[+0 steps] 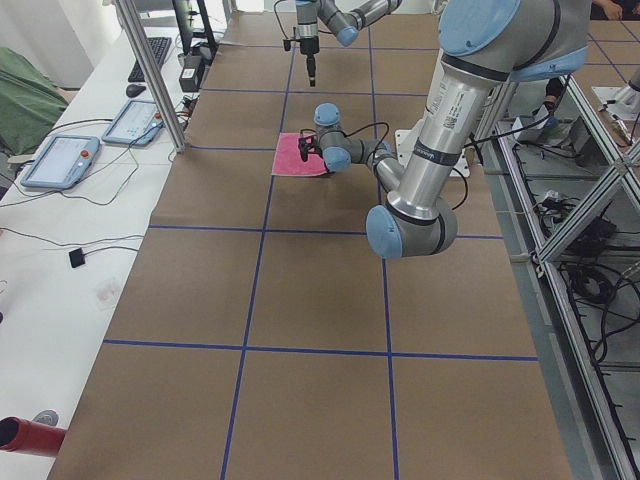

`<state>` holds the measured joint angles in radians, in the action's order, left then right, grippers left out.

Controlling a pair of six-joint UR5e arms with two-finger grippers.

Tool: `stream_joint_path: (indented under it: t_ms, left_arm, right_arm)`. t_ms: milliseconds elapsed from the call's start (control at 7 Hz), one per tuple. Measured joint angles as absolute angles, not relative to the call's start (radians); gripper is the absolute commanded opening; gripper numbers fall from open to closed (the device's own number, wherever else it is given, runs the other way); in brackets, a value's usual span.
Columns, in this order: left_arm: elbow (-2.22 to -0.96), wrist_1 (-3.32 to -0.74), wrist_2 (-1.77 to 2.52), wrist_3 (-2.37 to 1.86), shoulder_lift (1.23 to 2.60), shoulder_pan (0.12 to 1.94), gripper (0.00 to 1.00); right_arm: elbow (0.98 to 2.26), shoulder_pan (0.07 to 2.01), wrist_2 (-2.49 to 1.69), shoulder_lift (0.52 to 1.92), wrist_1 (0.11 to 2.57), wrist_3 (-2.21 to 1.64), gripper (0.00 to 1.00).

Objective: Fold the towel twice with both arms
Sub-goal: 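Lower the right gripper to the towel's opposite side edge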

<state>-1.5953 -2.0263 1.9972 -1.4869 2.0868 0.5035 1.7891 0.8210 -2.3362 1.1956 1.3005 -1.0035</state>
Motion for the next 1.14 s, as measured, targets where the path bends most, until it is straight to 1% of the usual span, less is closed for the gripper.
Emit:
stream_joint_path:
  t_ms: [571,1143]
  left_arm:
    - [-1.6,-2.025,1.998,-1.531,2.091,0.502,0.0]
    - [-1.599,-2.027,1.997,-1.532,2.094,0.502,0.0]
  right_arm:
    - [1.788,0.772,-2.318,1.186,1.299,-1.101,0.98]
    - [1.729,0.598,-2.091,1.077,1.299,-1.334,0.98]
